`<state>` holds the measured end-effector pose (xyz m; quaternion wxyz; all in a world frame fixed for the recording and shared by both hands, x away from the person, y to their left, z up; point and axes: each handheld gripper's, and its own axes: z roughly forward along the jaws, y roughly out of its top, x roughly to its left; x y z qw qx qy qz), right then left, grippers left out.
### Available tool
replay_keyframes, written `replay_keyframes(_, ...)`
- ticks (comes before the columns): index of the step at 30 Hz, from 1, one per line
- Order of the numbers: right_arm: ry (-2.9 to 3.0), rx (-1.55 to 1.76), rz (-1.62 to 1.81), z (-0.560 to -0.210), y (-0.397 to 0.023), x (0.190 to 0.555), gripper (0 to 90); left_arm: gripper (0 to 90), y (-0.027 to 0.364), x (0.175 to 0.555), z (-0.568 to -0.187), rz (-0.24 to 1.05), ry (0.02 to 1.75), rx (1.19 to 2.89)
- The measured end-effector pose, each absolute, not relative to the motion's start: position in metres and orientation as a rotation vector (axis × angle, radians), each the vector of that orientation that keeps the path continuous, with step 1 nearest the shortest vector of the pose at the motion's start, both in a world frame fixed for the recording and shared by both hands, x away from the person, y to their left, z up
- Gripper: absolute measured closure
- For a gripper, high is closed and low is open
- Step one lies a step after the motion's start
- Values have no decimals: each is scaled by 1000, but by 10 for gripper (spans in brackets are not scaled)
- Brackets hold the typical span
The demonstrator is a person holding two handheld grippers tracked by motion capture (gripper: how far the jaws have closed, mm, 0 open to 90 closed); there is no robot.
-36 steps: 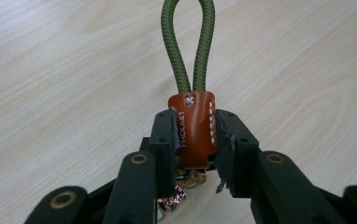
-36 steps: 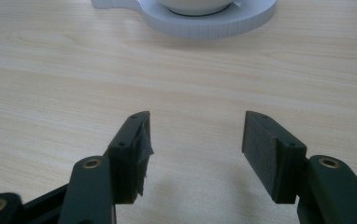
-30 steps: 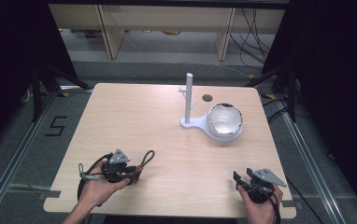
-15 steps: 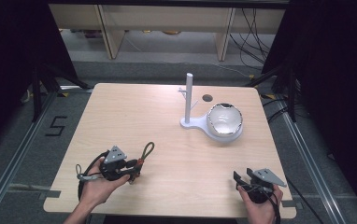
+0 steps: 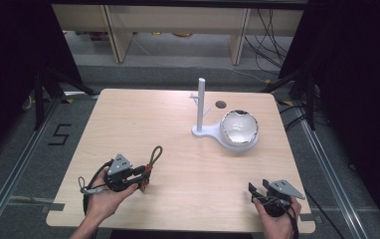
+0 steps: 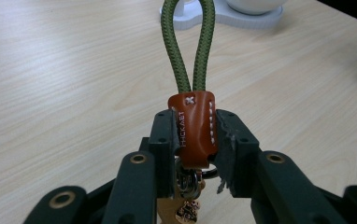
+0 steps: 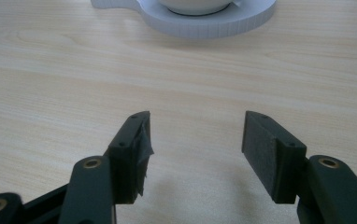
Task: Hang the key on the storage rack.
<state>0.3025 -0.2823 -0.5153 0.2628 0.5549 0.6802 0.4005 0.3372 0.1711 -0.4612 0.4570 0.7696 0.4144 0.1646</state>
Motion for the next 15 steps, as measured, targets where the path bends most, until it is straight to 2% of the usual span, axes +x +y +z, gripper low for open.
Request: replay_keyframes(15, 1834, 1484, 1108, -516, -283, 303, 432, 691, 173, 338, -456, 477, 1005, 1801)
